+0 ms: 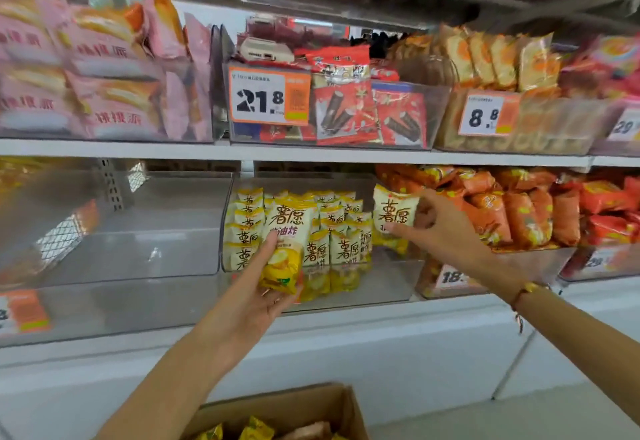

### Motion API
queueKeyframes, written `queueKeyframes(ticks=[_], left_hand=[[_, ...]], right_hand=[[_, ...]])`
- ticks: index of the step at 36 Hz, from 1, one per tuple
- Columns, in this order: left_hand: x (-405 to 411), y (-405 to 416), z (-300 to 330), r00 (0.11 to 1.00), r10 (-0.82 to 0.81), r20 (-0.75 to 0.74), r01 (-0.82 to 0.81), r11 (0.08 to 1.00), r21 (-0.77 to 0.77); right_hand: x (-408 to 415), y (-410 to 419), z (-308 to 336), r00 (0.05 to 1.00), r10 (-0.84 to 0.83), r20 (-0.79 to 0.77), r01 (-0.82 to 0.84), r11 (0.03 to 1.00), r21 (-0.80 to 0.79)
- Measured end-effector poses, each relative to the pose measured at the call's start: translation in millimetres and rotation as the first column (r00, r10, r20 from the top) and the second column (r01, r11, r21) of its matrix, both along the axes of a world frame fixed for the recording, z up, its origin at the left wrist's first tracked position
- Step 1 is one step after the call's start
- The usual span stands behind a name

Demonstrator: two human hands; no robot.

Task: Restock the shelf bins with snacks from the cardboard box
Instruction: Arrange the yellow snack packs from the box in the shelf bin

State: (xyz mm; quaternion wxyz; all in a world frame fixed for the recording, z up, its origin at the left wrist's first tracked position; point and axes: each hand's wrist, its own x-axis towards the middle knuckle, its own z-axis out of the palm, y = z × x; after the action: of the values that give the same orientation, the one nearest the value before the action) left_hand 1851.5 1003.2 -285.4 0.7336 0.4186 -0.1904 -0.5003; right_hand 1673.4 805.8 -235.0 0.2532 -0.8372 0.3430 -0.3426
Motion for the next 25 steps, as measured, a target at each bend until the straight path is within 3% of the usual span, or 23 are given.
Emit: queueKeyframes(ticks=[5, 8, 11, 17, 25], left_hand=[[2, -20, 13, 0.931, -0.037, 0.364, -0.008, 0.993, 0.121], [3, -30, 21, 0.899, -0.041, 0.436, -0.015, 0.992, 0.125], [8, -37, 20, 0.852, -0.048, 0.521, -0.035, 0.988, 0.148], [14, -42, 17, 0.843, -0.049, 0.535, -0.068, 0.978, 0.196], [19, -46, 11, 0.843, -0.041, 0.536, -0.095, 0.970, 0.224]], right_hand=[[13, -34, 16, 0.932, -0.049, -0.360, -0.071, 0.947, -0.314], [33, -53, 9, 0.806, -0.063, -0.589, -0.170, 0.927, -0.333], [53, -65, -2, 0.699, -0.023, -0.715, -0.200, 0.953, -0.227], [65, -83, -22, 0.654, 0.100, -0.750, -0.170, 0.985, -0.016], [57, -92, -36, 0.761, 0.181, -0.623, -0.205, 0.978, 0.035]])
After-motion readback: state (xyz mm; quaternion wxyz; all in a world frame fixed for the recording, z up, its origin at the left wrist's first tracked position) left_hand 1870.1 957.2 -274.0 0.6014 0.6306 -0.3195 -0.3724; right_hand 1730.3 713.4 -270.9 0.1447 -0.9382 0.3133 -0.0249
